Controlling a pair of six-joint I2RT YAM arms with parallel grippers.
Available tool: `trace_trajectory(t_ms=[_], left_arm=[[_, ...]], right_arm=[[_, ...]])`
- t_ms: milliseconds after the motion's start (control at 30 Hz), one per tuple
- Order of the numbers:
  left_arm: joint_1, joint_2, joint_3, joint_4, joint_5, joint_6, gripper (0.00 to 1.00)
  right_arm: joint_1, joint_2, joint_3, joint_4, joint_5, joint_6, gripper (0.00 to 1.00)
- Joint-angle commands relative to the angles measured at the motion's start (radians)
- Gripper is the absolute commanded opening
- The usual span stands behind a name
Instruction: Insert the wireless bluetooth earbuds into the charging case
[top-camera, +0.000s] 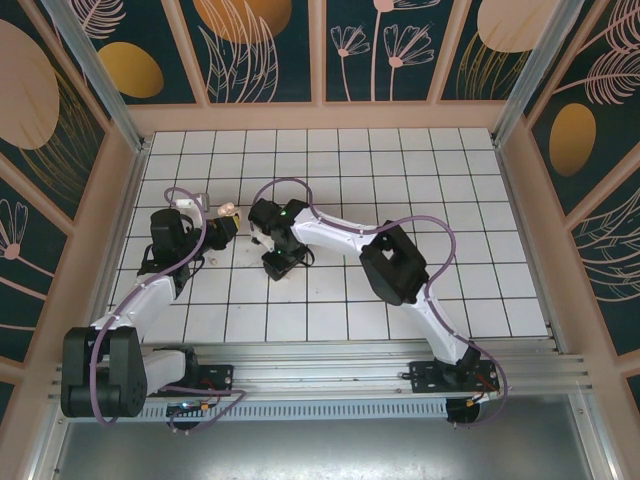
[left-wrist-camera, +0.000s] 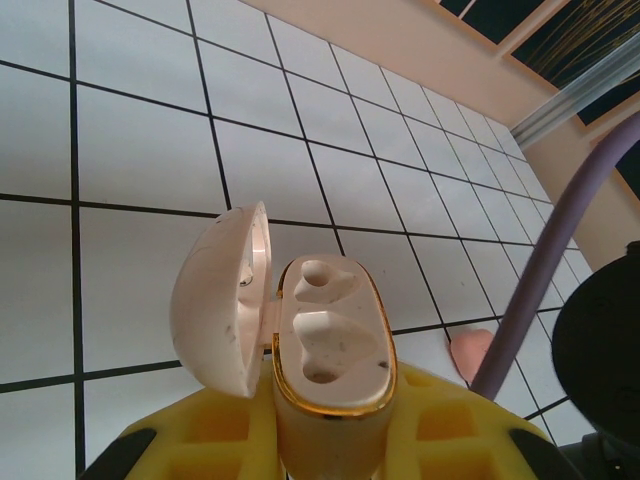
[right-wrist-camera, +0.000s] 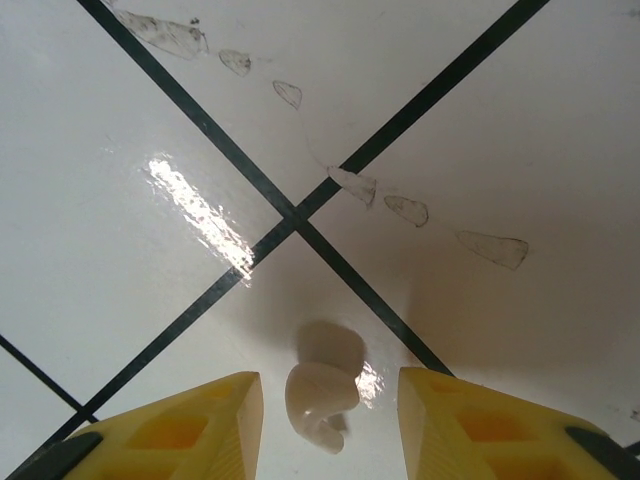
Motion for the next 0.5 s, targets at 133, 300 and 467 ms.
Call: trace_trajectory(t_ms=[133,300,467], left_arm=[[0.008,0.002,-0.002,0.022,0.010,-0.011,0.14],[0.008,0.004,-0.001,0.016,0.010,-0.010,0.14],[0.008,0.004,-0.001,0.014,0.006,-0.007,0.14]], right_arm=[[0.011,0.037,0.030,-0.035,0.006,0.004,0.38],[0.011,0.039,0.023,-0.031,0.009,0.007,0.32],[0.011,0.027,0.013,-0.025,0.010,0.012,0.24]])
